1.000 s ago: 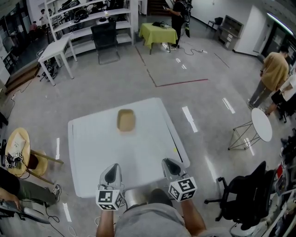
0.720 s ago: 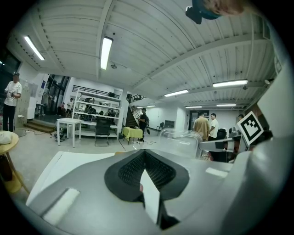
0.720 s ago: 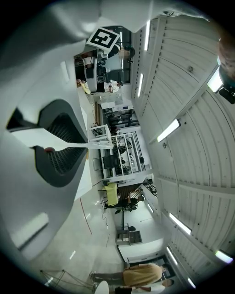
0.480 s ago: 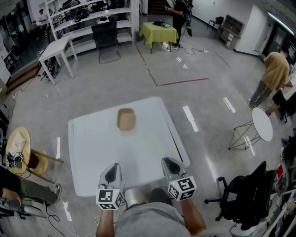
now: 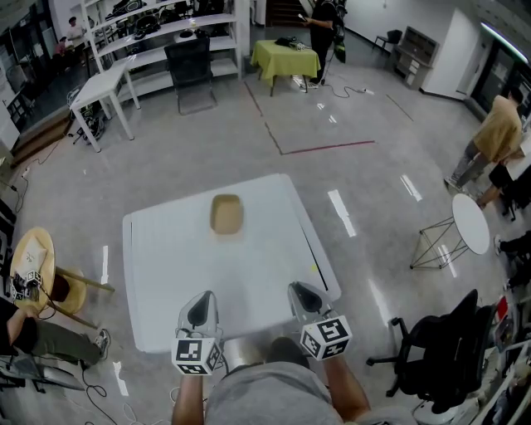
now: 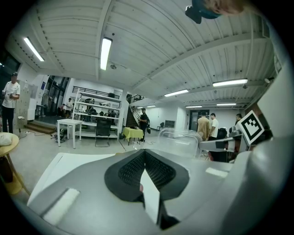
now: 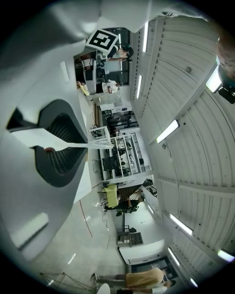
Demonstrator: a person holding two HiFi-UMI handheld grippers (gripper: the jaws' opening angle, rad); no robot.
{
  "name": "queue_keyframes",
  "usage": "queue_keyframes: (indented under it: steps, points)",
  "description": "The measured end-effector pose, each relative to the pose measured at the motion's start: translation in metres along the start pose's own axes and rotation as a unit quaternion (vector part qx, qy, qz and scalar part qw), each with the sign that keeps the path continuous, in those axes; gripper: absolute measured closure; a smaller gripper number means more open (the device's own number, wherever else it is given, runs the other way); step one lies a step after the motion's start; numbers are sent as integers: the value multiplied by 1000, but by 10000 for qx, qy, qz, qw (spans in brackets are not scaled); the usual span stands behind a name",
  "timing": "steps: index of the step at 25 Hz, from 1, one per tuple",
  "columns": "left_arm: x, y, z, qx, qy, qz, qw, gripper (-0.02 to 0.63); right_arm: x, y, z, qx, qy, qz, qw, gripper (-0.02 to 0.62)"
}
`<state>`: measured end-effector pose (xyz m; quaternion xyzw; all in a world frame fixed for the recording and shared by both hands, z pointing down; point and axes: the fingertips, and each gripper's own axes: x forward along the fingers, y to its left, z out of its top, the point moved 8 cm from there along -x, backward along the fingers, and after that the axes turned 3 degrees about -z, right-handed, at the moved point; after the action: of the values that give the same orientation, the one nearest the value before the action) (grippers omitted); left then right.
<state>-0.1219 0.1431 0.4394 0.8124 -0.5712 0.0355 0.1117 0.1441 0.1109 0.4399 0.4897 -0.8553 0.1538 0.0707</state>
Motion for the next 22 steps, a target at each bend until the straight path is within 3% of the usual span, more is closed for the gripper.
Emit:
queue_keyframes:
  steps: [22]
  points:
    - [1, 0, -2, -28, 11, 43, 10000, 595, 0, 0, 1, 11, -32, 68, 10000, 565]
